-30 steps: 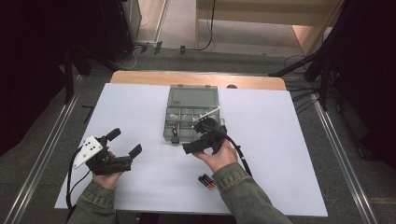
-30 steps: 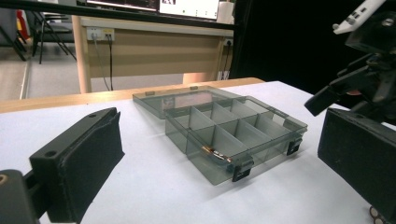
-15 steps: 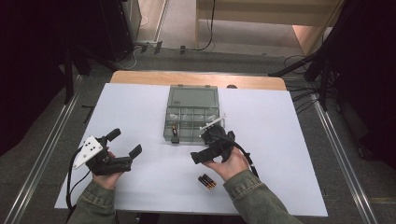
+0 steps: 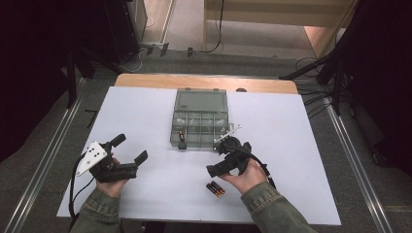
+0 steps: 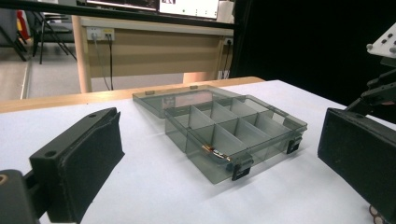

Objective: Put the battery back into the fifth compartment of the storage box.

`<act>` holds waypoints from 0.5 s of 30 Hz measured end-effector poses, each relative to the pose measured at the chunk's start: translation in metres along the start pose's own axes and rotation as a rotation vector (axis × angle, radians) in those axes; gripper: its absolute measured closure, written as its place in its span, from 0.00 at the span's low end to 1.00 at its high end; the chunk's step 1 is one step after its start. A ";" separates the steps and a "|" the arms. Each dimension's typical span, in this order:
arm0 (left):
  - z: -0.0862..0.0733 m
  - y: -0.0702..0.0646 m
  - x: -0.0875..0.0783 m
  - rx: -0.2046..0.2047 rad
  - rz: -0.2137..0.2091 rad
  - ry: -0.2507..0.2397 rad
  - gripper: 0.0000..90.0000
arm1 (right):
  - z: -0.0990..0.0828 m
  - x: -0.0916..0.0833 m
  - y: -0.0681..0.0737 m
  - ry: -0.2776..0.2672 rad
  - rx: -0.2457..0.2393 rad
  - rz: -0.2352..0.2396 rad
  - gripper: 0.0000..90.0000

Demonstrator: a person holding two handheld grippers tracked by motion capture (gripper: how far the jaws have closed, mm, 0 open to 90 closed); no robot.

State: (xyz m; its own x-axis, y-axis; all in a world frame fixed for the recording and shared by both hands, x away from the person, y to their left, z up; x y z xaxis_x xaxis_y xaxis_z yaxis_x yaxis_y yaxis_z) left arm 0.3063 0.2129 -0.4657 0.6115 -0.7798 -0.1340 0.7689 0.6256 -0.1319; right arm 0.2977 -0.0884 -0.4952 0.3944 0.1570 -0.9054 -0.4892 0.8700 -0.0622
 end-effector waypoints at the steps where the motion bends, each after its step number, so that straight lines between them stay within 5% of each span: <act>1: 0.000 0.000 0.000 0.002 0.000 0.002 0.00 | -0.002 0.001 0.000 0.006 0.000 -0.001 0.00; 15: 0.000 -0.001 0.000 0.004 -0.002 0.003 0.00 | -0.028 0.019 0.012 0.095 -0.116 -0.054 0.00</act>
Point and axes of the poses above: each handheld gripper's, and its own axes: x roughly forward along the jaws, z roughly out of its top, y roughly to its left, the point moved 6 cm from there along x, roughly forward along the jaws, and after that the axes turned 10 degrees about -z, right-handed, at the moved point
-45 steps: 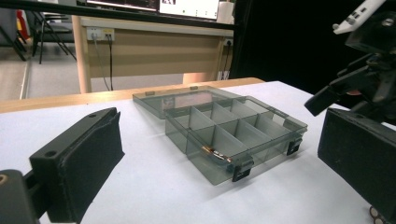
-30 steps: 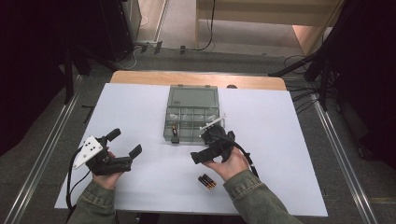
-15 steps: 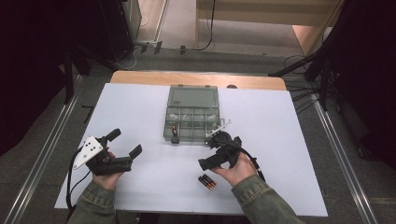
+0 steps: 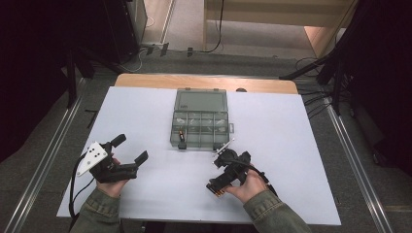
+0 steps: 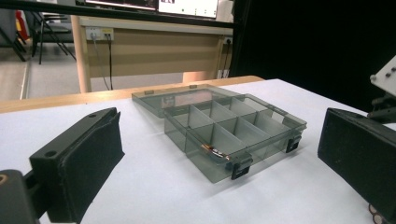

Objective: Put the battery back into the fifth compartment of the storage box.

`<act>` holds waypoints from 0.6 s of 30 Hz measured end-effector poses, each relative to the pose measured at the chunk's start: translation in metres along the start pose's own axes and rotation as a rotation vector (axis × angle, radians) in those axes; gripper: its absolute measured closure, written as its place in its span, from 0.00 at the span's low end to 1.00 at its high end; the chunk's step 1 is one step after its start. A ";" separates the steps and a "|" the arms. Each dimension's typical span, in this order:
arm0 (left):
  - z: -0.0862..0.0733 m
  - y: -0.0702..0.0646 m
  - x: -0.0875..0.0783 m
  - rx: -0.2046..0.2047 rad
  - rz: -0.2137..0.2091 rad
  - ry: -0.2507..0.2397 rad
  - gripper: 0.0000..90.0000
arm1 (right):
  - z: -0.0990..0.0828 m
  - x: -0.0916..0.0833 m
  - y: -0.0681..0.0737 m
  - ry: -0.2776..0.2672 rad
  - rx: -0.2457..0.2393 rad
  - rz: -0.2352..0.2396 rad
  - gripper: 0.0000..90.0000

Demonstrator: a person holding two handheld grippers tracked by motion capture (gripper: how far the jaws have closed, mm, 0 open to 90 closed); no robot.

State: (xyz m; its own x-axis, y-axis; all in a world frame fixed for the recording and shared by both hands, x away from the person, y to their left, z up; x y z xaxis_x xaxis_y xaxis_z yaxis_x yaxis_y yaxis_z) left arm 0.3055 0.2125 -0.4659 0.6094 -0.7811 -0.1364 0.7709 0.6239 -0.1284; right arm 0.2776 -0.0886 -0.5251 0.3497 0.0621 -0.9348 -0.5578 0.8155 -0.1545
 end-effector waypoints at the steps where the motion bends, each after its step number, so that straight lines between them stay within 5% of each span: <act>1: 0.000 0.000 0.000 0.000 0.000 0.000 0.00 | -0.001 0.001 0.001 0.008 -0.003 0.000 0.01; 18: 0.000 0.000 0.000 0.001 -0.002 0.002 0.00 | -0.008 0.004 0.008 0.073 -0.074 0.034 0.36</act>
Point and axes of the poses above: each handheld gripper's, and its own axes: x roughly forward along the jaws, z roughly out of its top, y roughly to its left, the point moved 6 cm from there along x, roughly forward along the jaws, and after that the axes turned 10 degrees about -z, right-handed, at the moved point
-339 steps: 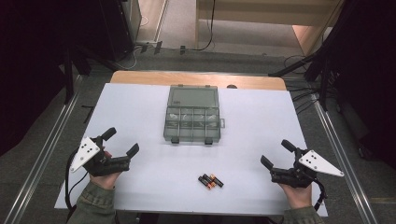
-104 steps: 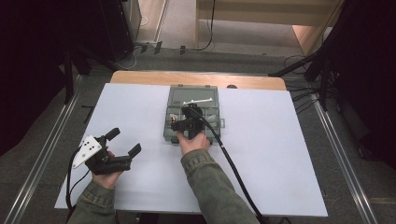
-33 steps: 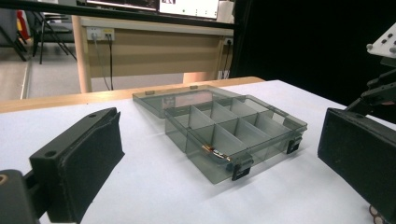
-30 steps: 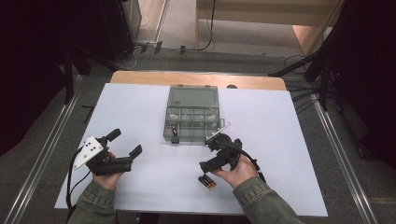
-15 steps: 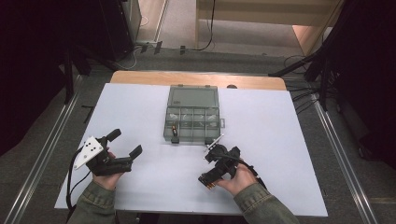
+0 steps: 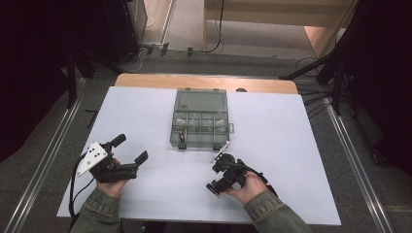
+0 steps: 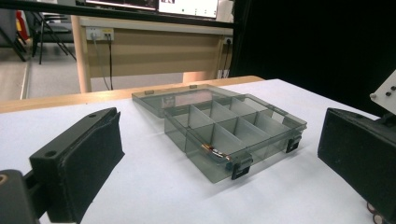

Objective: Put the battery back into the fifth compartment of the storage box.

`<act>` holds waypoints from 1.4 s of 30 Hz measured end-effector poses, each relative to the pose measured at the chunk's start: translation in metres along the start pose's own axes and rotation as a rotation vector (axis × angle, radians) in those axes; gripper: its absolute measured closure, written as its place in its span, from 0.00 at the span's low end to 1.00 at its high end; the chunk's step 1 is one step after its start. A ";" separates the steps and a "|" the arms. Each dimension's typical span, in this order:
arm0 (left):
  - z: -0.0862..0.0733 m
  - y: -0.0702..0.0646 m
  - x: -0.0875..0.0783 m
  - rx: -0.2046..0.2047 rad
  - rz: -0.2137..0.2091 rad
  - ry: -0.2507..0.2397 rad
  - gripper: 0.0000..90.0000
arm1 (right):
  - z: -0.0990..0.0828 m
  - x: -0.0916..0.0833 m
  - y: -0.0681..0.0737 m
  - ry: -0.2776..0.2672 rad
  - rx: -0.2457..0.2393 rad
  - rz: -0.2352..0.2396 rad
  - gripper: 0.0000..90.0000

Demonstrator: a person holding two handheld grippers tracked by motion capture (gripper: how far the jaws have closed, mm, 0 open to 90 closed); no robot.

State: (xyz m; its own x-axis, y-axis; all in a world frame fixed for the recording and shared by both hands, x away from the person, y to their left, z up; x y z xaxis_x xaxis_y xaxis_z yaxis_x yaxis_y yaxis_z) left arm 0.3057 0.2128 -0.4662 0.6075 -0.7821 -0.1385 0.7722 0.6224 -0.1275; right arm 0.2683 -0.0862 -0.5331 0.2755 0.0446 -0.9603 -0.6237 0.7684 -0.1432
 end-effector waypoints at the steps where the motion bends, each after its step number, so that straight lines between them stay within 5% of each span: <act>1: 0.000 0.000 0.000 -0.001 -0.001 0.000 0.00 | 0.000 0.000 0.000 0.000 -0.008 0.019 0.45; 10: 0.000 0.000 0.000 -0.003 0.003 0.000 0.00 | -0.002 0.000 0.000 0.022 0.000 0.053 0.72; 18: 0.000 0.000 0.000 -0.008 0.001 0.000 0.00 | -0.002 0.002 0.003 0.045 0.001 0.069 0.84; 36: 0.000 0.000 0.000 -0.012 -0.002 -0.007 0.00 | -0.001 0.003 -0.001 0.071 0.016 0.099 0.87; 42: 0.000 0.000 0.001 -0.012 0.000 -0.007 0.00 | 0.003 -0.006 -0.006 0.007 0.047 0.119 0.87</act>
Point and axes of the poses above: each handheld gripper's, and its own axes: x roughly forward along the jaws, z roughly out of its top, y roughly to its left, the point moved 6 cm from there along x, roughly forward along the jaws, and after that the axes turned 10 degrees about -z, right-handed, at the moved point
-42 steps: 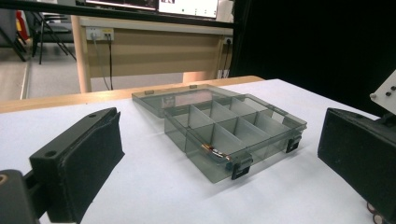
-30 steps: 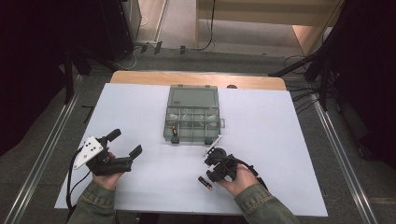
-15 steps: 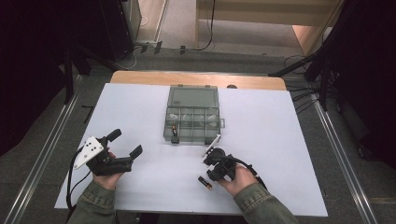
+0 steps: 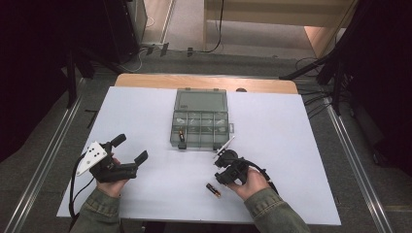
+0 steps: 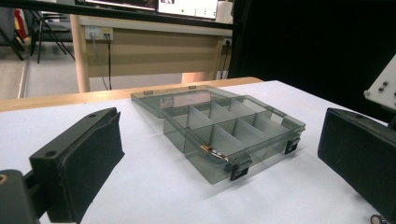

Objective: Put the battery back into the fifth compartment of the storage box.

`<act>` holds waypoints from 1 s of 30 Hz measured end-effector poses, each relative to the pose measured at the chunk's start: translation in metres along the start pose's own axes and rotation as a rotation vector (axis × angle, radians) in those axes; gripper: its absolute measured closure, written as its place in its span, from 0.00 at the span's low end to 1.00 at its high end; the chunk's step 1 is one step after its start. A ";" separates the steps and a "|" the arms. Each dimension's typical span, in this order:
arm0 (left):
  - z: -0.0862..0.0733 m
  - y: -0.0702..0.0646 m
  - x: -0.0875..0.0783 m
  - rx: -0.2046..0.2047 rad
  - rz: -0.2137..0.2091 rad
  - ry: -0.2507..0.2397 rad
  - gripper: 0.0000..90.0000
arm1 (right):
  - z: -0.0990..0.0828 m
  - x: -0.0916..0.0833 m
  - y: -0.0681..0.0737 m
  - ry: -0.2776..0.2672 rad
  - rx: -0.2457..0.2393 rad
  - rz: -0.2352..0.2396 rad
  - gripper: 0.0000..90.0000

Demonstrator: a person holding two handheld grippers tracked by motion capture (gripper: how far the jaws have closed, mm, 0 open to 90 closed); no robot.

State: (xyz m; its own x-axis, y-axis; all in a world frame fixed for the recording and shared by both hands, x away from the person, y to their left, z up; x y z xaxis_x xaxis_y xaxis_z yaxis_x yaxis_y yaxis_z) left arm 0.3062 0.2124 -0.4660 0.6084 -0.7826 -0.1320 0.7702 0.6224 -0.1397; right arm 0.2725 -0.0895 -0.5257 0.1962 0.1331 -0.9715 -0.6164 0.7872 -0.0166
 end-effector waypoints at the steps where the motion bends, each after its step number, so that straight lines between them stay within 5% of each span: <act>1: 0.000 0.000 0.000 0.000 0.000 0.001 0.00 | 0.001 -0.002 -0.002 -0.010 0.018 0.014 0.87; 14: 0.000 0.001 -0.001 -0.001 0.004 -0.002 0.00 | 0.028 -0.022 -0.001 -0.105 0.045 0.024 0.87; 30: 0.001 0.002 -0.001 -0.003 0.002 -0.005 0.00 | 0.084 -0.033 0.011 -0.174 0.048 0.048 0.87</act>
State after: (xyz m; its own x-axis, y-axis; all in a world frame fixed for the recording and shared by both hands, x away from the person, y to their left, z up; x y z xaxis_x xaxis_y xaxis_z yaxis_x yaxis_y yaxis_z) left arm 0.3068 0.2143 -0.4653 0.6112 -0.7812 -0.1271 0.7683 0.6241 -0.1418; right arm 0.3228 -0.0346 -0.4740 0.2993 0.2702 -0.9151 -0.5917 0.8050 0.0441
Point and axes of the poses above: each handheld gripper's, and its own axes: x roughly forward along the jaws, z roughly out of its top, y roughly to its left, the point moved 6 cm from there along x, roughly forward along the jaws, and after that the axes turned 10 degrees about -z, right-handed, at the moved point
